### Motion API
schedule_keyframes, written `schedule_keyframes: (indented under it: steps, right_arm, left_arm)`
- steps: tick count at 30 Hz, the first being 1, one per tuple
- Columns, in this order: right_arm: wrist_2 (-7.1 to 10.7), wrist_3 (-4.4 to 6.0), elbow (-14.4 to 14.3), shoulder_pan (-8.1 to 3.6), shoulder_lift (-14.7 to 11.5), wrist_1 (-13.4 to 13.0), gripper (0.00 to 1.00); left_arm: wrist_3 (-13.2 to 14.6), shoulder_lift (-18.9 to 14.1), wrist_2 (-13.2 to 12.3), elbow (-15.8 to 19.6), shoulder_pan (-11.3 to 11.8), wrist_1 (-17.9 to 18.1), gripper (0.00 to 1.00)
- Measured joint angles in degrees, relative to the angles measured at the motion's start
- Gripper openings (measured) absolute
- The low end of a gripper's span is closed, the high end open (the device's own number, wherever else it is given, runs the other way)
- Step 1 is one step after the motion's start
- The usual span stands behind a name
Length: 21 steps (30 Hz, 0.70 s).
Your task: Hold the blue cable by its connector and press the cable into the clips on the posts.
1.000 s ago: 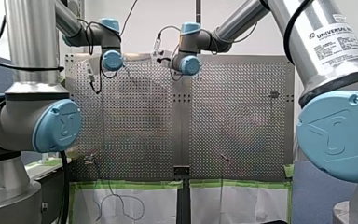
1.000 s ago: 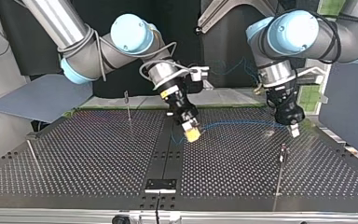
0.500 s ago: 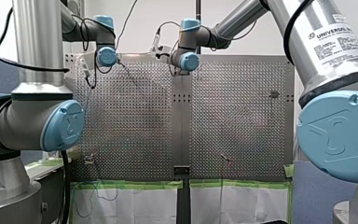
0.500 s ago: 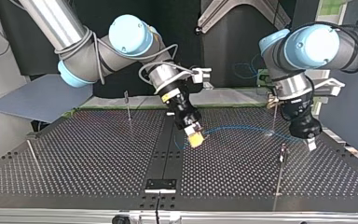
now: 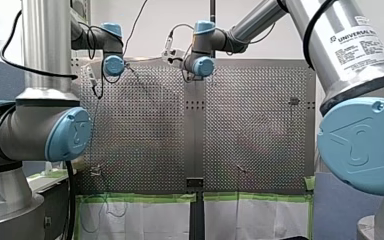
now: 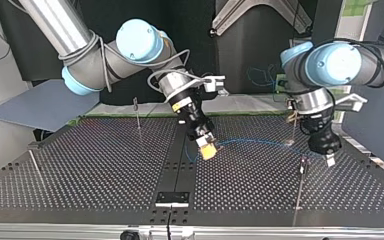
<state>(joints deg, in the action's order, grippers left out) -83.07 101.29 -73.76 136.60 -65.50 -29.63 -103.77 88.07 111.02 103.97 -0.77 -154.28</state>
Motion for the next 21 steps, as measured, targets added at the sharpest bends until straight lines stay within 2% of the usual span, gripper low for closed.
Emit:
schedule_keyframes:
  steps: [21]
  right_arm:
    - [0.0,-0.02,0.0,-0.51,0.4,0.0,0.0]
  left_arm:
    - [0.0,2.5,-4.7,-1.8,2.9,0.7,0.0]
